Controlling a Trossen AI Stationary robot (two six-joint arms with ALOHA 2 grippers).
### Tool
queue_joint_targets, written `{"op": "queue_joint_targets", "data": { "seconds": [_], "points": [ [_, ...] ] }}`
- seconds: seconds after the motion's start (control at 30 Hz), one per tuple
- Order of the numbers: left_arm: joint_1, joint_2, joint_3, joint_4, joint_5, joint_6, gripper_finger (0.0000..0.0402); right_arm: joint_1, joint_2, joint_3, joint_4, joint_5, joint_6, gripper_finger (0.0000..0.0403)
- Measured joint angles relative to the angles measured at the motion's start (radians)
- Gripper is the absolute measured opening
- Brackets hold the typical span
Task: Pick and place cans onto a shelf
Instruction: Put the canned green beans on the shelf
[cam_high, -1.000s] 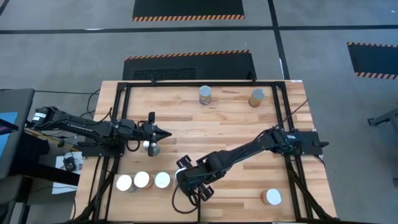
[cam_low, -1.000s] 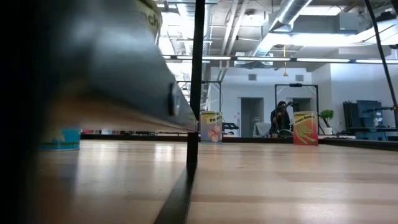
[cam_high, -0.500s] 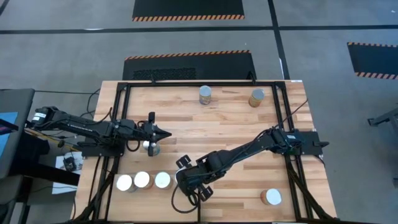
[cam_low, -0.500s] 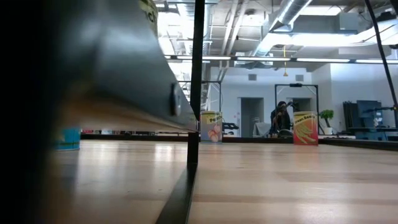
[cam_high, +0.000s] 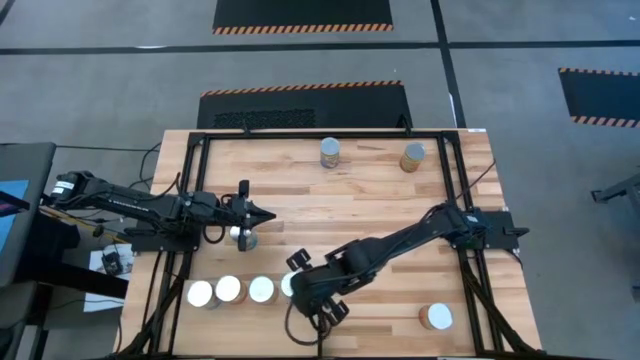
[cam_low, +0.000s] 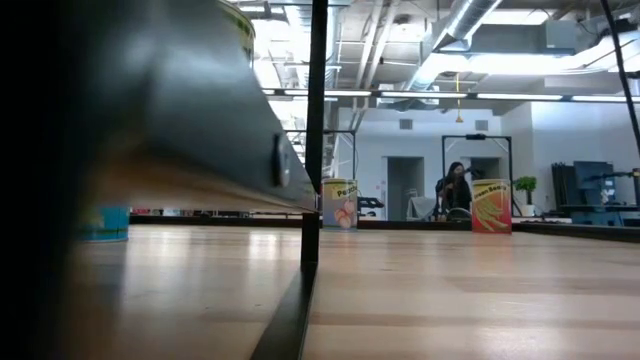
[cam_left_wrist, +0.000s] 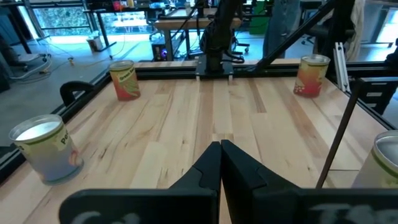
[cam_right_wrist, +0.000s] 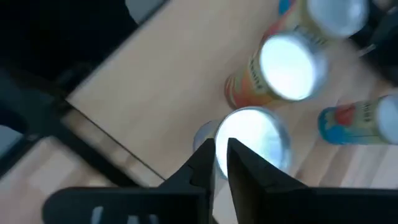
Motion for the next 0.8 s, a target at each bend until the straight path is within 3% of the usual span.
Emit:
{"op": "queue_joint_targets", "data": {
  "seconds": [0.17, 0.37, 0.5, 0.8],
  "points": [
    [0.000, 0.000, 0.000, -0.001, 0.009, 0.000, 0.0000, 0.031, -0.105, 0.000, -0.050, 0.083, 0.029, 0.0013],
    [0.000, 0.000, 0.000, -0.009, 0.033, 0.000, 0.0000, 0.058, -0.218, -0.082, -0.087, 0.163, 0.084, 0.0007],
    [0.000, 0.000, 0.000, -0.027, 0.032, 0.000, 0.0000, 0.045, -0.312, -0.298, 0.048, 0.171, 0.103, 0.0005],
    [0.000, 0.000, 0.000, -0.039, 0.032, 0.000, 0.0000, -0.003, -0.656, -0.990, 0.736, 0.166, 0.093, 0.0004]
  ]
}}
